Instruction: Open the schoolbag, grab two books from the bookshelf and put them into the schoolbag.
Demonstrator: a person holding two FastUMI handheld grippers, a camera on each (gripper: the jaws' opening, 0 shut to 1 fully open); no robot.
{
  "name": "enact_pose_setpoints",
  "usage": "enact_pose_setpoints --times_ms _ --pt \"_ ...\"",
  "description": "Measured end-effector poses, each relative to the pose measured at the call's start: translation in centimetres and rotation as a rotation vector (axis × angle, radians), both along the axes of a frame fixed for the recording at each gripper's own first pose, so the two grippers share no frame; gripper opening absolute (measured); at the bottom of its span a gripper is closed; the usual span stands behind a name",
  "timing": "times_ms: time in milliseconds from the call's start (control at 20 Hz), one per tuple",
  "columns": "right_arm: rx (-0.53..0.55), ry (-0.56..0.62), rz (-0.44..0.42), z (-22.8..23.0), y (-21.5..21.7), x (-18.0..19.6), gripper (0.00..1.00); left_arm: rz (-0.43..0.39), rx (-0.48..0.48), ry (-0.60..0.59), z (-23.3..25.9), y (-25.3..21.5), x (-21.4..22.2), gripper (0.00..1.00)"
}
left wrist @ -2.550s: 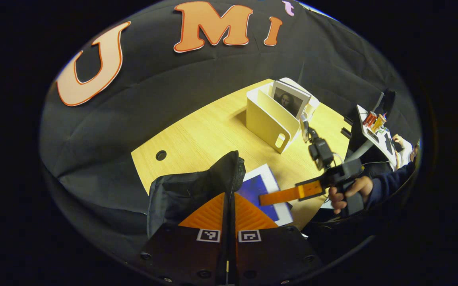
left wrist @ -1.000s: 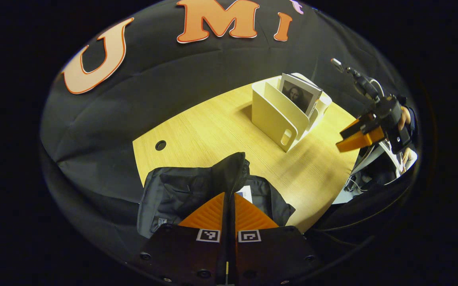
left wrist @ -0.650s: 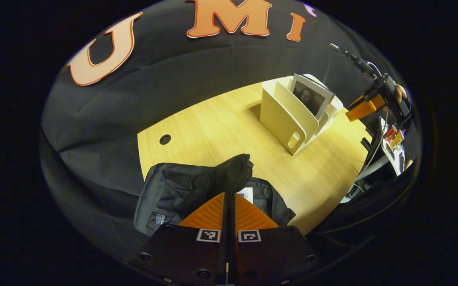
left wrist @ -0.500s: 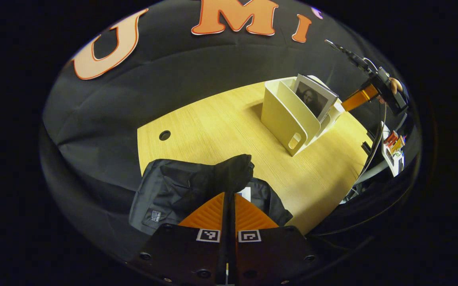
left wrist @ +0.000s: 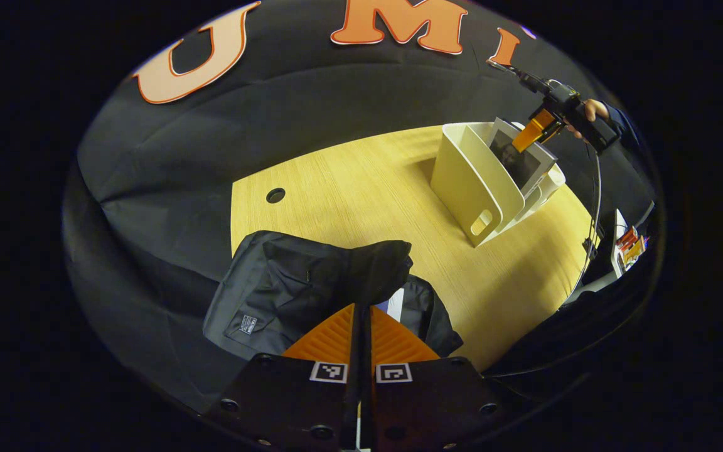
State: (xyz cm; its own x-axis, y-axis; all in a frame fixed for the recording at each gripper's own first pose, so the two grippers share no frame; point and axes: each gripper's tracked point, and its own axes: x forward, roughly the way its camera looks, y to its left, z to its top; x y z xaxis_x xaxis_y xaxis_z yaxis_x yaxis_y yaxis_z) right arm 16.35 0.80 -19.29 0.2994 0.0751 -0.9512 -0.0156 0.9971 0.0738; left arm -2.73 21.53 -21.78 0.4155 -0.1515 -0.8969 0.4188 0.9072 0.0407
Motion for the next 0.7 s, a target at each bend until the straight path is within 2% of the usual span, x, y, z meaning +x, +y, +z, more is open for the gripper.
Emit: enact_pose_setpoints --times_ms 200,250,300,450,550,700 --pt "-0.019 0.044 0.005 -1.4 0.0 0.2 0.79 0.006 0.006 0.010 -0.2 -0.1 0.0 0.02" --pt "-0.024 0.046 0.009 -1.6 0.0 0.3 0.70 0.004 0.008 0.010 -0.2 -0.2 0.0 0.02" --pt "-0.029 0.049 0.009 -1.7 0.1 0.2 0.67 0.004 0.008 0.010 -0.2 -0.2 0.1 0.02" --pt "-0.044 0.049 -0.004 -2.0 0.0 0.2 0.46 0.003 0.007 0.011 -0.1 -0.3 0.0 0.02" --pt "-0.054 0.053 -0.007 -1.6 -0.1 -0.3 0.40 -0.001 0.006 0.007 -0.1 -0.4 0.1 0.02" --pt "-0.063 0.057 -0.016 -1.3 -0.1 -1.1 0.38 0.000 0.001 0.002 0.1 -0.4 0.0 0.02"
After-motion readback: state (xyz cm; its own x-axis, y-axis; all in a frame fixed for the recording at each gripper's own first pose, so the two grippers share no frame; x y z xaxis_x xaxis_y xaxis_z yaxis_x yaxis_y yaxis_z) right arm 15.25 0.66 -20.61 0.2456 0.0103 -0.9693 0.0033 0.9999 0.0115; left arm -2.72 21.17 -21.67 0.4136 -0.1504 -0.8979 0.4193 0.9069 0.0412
